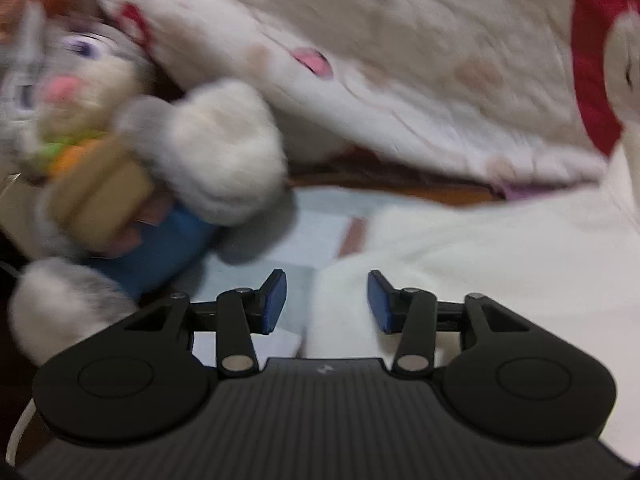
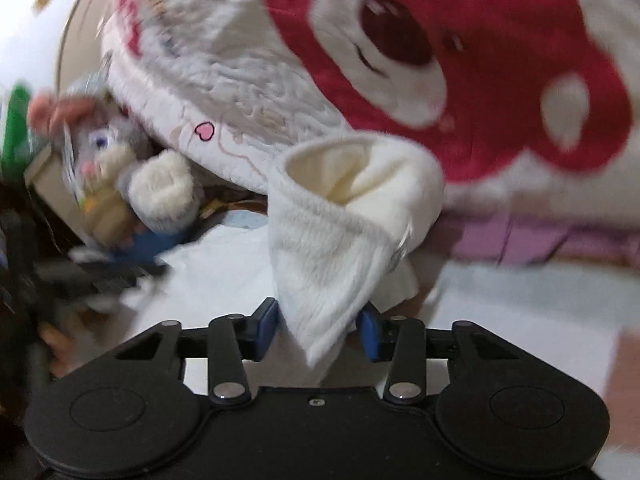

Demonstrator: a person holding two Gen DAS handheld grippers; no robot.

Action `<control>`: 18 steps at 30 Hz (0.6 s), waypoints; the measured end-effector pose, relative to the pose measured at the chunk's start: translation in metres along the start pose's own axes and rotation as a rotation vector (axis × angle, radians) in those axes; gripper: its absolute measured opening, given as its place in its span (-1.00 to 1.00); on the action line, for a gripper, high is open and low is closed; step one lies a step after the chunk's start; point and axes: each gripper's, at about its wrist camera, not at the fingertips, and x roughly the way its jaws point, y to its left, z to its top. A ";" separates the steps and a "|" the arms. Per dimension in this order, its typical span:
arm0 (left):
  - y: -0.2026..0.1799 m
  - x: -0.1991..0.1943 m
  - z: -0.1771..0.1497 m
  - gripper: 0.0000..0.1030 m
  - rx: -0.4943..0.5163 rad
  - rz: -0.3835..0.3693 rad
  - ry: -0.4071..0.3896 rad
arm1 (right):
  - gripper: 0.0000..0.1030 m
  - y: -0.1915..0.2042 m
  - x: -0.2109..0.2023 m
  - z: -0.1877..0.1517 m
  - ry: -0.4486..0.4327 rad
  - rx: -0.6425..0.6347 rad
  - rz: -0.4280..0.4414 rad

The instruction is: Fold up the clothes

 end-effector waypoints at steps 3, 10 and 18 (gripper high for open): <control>-0.002 -0.037 -0.011 -0.17 -0.106 -0.143 -0.045 | 0.02 0.004 -0.008 0.000 -0.036 -0.090 -0.072; -0.044 -0.104 -0.060 -0.15 -0.069 -0.392 0.034 | 0.02 0.015 -0.054 -0.003 -0.124 -0.212 -0.096; -0.072 -0.147 -0.083 -0.04 -0.012 -0.269 0.111 | 0.06 0.045 -0.119 -0.031 -0.102 -0.350 -0.004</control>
